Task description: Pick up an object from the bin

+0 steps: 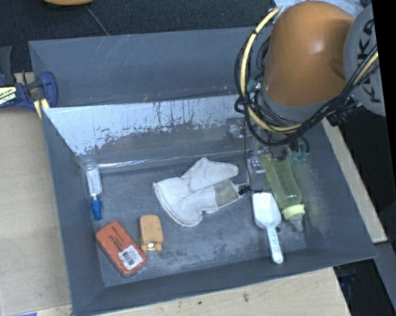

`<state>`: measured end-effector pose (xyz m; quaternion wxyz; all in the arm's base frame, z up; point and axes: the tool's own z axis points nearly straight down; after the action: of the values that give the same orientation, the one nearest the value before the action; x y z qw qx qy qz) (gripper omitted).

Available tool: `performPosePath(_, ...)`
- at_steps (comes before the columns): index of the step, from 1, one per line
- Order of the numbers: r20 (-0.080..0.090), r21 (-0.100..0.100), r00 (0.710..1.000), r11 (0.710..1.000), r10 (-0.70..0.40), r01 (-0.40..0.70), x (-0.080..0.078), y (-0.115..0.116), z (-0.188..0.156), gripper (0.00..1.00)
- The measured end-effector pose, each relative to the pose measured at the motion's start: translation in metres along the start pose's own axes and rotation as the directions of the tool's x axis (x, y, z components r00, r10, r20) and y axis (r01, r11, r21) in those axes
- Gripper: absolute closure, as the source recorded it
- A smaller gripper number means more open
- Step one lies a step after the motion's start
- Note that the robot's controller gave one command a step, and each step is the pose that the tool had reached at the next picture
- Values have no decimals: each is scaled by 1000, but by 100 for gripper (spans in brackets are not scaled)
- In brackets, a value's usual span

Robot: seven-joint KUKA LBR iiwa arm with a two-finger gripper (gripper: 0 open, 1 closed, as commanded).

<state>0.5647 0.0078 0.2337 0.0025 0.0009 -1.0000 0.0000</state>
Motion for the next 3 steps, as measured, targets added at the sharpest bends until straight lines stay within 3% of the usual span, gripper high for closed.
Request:
performPosePath(1,9,0,1000,1000,0,0,-1,0,-5,0)
performPosePath(2,11,2,992,992,-128,128,-18,10,56,0)
performPosePath(3,8,4,897,897,-442,442,-44,20,73,0)
